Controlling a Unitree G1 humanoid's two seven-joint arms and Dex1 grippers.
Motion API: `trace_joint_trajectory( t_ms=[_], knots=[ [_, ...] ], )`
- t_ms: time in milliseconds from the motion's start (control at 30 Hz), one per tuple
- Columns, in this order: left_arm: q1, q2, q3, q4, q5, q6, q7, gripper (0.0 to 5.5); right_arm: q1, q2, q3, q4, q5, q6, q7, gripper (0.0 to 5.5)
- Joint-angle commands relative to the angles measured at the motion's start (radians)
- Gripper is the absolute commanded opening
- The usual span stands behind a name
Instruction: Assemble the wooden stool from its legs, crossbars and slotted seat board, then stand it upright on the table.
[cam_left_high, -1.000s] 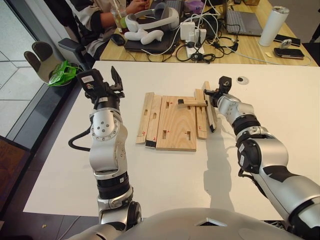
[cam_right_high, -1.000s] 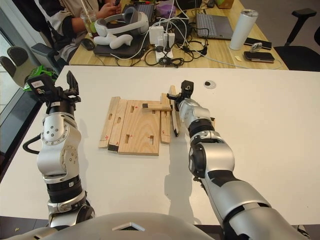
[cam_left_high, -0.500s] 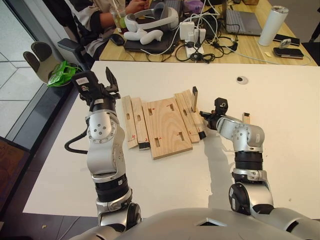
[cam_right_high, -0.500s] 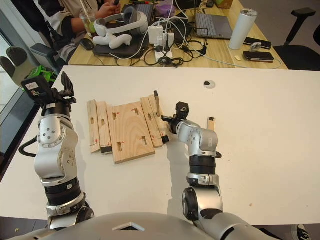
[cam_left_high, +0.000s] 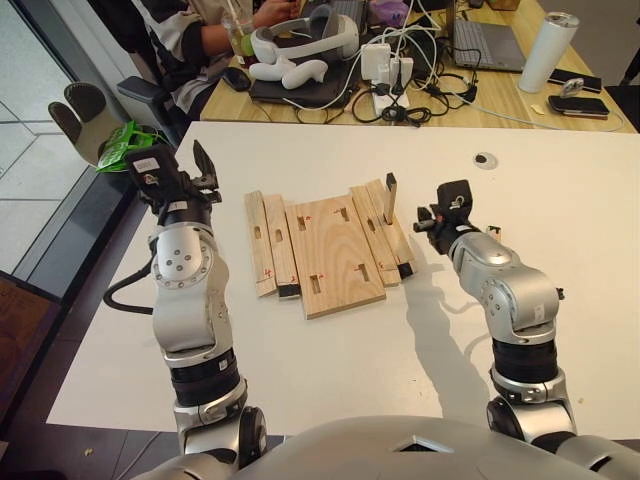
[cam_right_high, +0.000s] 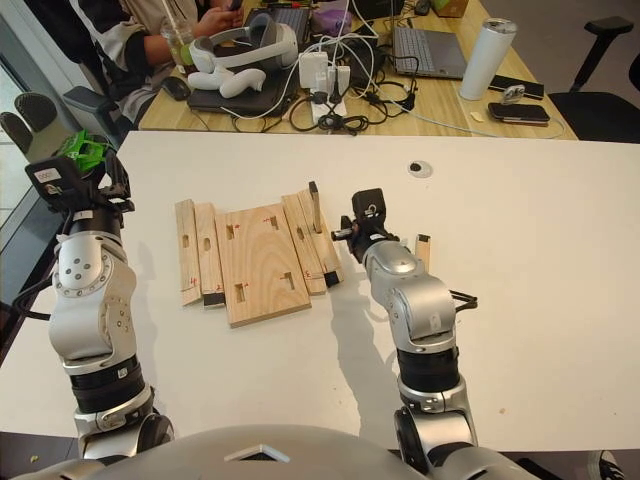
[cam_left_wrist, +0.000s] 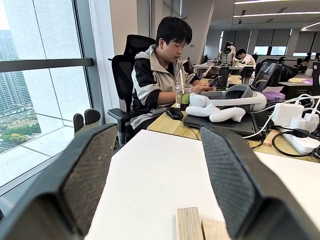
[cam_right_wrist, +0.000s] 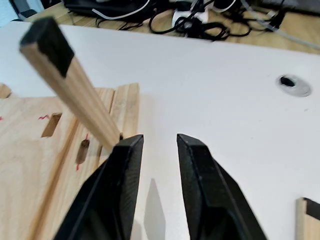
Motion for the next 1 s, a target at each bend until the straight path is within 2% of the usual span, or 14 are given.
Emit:
trace_joint_trajectory(
  t_ms=[33, 167, 333, 467, 600, 700, 833, 900, 1000],
  knots=[
    [-0.002, -0.006, -0.02, 0.008, 0.007, 0.015, -0.001, 3.04, -0.05, 0.017, 0.004, 0.092, -0.064, -0.124, -0.039, 1.43],
    [0.021, 0.027, -0.036, 0.054, 0.026, 0.025, -0.021, 3.04, -0.146, 0.11, 0.014, 0.369, -0.081, -0.33, -0.042, 1.43],
    [0.067, 0.244, -0.044, 0.293, 0.11, 0.094, -0.133, 3.04, -0.241, 0.22, 0.028, 0.638, -0.084, -0.5, -0.02, 1.43],
    [0.07, 0.36, -0.095, 0.383, 0.145, 0.149, -0.233, 3.04, -0.212, 0.208, 0.153, 0.598, -0.07, -0.421, 0.17, 1.43],
    [0.066, 0.401, -0.168, 0.407, 0.156, 0.171, -0.318, 3.04, -0.166, 0.151, 0.226, 0.499, -0.055, -0.326, 0.313, 1.43],
    [0.03, 0.408, -0.229, 0.437, 0.169, 0.162, -0.363, 3.04, -0.19, 0.152, 0.152, 0.429, -0.036, -0.317, 0.294, 1.43],
    [-0.028, 0.421, -0.324, 0.537, 0.199, 0.142, -0.422, 3.04, -0.352, 0.189, -0.095, 0.407, 0.028, -0.379, 0.135, 1.43],
    [-0.054, 0.437, -0.378, 0.578, 0.224, 0.132, -0.459, 3.04, -0.441, 0.161, -0.177, 0.459, 0.032, -0.404, 0.076, 1.43],
    [-0.089, 0.435, -0.429, 0.583, 0.238, 0.128, -0.507, 3.04, -0.517, 0.087, -0.22, 0.65, -0.007, -0.396, 0.03, 1.43]
  ],
)
